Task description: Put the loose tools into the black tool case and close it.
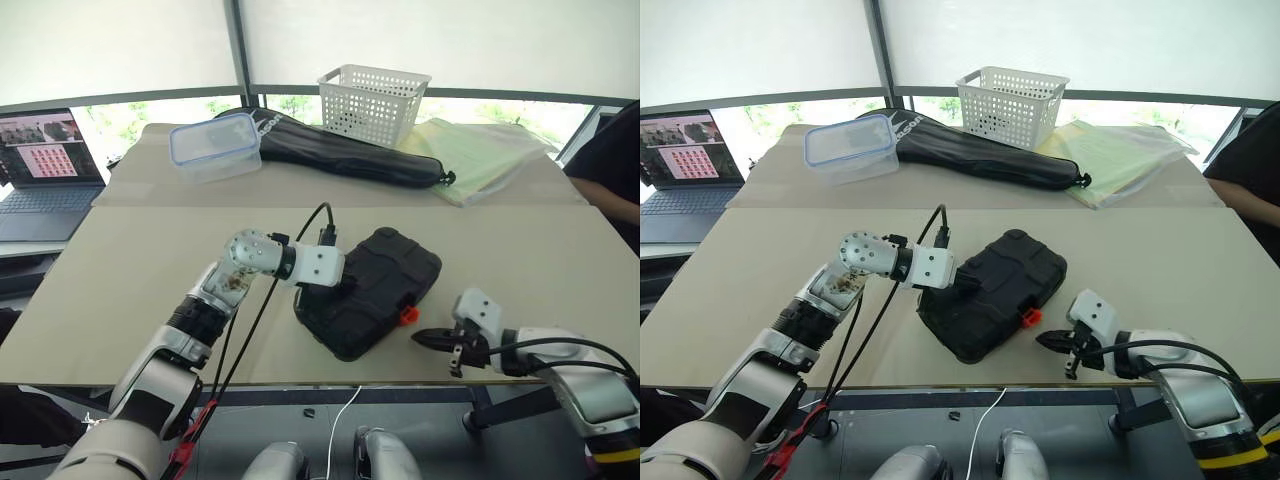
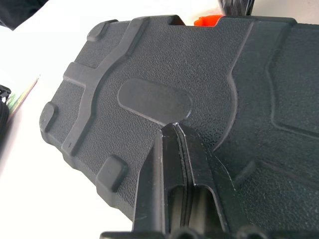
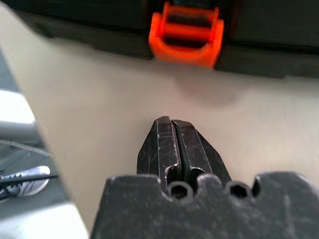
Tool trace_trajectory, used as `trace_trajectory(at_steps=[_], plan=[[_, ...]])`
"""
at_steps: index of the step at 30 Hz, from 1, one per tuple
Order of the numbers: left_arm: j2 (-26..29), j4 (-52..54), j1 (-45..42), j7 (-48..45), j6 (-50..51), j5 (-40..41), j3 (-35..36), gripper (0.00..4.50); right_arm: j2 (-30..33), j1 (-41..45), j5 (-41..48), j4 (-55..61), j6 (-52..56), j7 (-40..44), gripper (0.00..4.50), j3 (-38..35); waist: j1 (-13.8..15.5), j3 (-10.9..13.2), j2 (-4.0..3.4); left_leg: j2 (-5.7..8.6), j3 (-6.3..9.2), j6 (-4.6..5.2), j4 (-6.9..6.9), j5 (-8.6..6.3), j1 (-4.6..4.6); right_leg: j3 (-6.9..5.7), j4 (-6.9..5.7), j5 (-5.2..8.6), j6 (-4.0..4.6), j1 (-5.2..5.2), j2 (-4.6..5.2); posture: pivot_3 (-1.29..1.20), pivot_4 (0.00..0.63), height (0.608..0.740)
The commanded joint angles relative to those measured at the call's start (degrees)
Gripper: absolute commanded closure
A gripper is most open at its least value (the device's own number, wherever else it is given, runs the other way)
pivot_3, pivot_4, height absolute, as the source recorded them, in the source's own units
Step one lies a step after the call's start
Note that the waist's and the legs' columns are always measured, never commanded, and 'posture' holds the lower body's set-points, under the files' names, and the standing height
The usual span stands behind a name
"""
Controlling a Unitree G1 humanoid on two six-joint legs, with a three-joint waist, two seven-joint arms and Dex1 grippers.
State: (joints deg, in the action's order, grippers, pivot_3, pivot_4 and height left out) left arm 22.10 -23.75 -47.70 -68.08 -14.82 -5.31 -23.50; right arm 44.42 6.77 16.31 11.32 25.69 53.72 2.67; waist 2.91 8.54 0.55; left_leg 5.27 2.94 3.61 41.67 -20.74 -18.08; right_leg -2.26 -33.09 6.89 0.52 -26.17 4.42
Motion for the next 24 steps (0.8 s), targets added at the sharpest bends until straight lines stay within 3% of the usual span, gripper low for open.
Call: trace_trajectory(at_steps=[1, 8, 24], plan=[[-0.9, -1.9, 1.3, 0.0, 0.0, -2.4, -2.7, 4.46, -1.6, 4.3, -1.3, -1.0, -2.6, -2.2, 4.5, -0.9, 0.1, 0.0, 0.0, 0.0, 0.01, 0.0, 0.0, 0.0, 0.0, -0.01, 0.0, 0.0, 0.0, 0.0, 0.0, 0.0, 0.15, 0.74], [-0.8, -2.4, 2.4, 0.3, -2.0, -4.1, -3.8, 4.46, -3.8, 7.5, 4.2, 3.1, 2.5, -2.4, 4.5, -4.5, -0.3, 0.0, -0.03, 0.0, 0.02, 0.0, 0.0, 0.0, -0.01, 0.01, -0.01, 0.0, 0.01, -0.02, 0.01, 0.0, 0.15, 0.74], [-1.7, -3.5, 2.4, 0.9, -2.6, -5.1, -4.0, 4.46, -6.6, 12.1, 3.7, 2.8, 4.1, -2.6, 4.5, -2.6, -0.8, 0.0, -0.05, -0.01, -0.01, 0.0, 0.0, 0.0, 0.03, 0.04, -0.02, 0.0, 0.01, -0.01, -0.01, 0.0, 0.15, 0.74]])
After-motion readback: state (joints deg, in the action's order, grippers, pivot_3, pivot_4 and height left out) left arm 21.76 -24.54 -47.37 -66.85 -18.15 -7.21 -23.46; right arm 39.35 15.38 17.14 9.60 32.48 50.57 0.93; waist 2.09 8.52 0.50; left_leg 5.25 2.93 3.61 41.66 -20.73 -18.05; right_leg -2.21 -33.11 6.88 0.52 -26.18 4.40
